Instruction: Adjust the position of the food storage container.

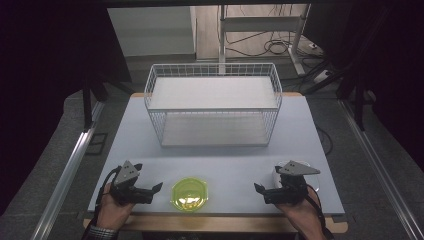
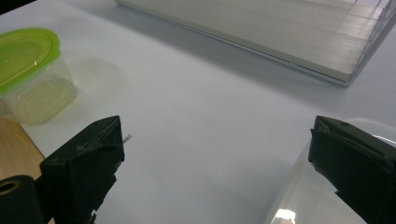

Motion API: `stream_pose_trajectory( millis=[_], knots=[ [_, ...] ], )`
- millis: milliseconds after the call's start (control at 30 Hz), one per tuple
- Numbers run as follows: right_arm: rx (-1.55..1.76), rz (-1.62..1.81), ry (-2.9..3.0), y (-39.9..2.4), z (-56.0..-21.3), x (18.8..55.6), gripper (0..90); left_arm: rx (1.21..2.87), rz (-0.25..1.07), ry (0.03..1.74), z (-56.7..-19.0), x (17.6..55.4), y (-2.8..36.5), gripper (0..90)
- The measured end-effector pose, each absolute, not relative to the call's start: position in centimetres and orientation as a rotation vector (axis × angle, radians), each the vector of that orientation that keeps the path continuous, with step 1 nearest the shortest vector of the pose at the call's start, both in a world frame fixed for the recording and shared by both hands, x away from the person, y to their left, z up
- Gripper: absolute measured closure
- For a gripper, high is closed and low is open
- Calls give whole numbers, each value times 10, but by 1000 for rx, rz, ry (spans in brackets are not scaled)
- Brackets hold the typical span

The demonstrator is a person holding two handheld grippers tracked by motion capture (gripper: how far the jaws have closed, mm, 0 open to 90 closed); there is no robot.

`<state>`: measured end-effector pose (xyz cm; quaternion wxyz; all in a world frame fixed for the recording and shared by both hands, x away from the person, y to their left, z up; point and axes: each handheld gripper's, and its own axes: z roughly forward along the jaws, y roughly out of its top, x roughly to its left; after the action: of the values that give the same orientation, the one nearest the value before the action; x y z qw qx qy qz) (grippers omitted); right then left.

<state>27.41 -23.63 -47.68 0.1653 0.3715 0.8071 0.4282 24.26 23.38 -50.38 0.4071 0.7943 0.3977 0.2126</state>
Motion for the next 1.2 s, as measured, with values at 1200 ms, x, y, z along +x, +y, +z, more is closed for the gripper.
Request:
stream_pose_trajectory(
  millis=[1200],
  knots=[
    [998, 1160, 2289, -235, -477, 271, 106, 1934, 504, 902, -474, 224, 219, 335]
  ],
)
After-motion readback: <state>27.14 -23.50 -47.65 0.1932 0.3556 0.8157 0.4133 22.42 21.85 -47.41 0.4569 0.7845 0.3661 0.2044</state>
